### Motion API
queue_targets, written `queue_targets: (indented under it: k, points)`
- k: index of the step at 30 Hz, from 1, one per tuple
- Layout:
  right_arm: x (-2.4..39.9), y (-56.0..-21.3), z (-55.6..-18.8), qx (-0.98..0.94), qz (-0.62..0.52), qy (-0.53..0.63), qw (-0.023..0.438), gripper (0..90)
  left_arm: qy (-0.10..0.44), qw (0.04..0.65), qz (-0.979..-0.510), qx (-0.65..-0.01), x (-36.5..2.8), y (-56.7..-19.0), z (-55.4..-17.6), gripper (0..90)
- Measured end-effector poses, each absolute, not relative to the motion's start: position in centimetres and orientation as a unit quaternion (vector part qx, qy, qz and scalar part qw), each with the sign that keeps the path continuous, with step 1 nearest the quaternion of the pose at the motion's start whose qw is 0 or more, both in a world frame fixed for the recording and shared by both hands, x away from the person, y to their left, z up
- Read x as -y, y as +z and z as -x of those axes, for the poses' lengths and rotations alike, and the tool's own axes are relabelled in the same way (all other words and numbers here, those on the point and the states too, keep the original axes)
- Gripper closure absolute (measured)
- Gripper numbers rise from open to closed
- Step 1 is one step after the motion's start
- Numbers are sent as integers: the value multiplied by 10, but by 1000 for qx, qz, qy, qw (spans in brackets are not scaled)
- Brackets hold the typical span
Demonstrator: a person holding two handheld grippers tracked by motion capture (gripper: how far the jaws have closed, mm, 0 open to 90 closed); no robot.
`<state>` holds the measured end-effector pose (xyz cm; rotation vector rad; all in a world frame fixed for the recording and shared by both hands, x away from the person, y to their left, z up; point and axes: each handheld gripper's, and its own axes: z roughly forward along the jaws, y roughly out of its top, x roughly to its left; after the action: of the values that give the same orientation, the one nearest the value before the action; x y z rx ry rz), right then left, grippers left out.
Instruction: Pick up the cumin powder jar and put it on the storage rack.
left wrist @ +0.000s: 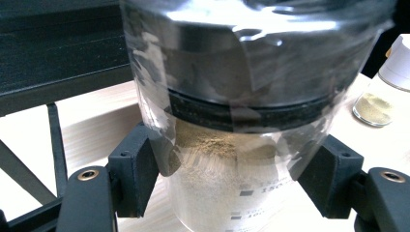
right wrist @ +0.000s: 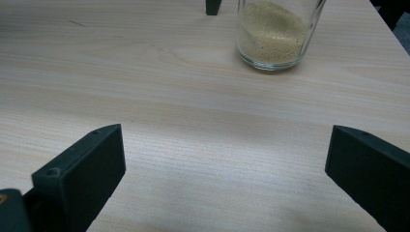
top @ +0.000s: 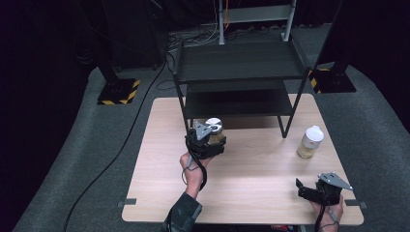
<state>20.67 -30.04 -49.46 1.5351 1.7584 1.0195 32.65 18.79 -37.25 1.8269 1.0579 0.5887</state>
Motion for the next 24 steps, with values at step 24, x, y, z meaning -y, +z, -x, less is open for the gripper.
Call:
queue_targets:
  k: [24]
  points:
    - [300,-494,-209,-663,-577,380,290,0,244,444,-754,-418,-184,-356,-345,301]
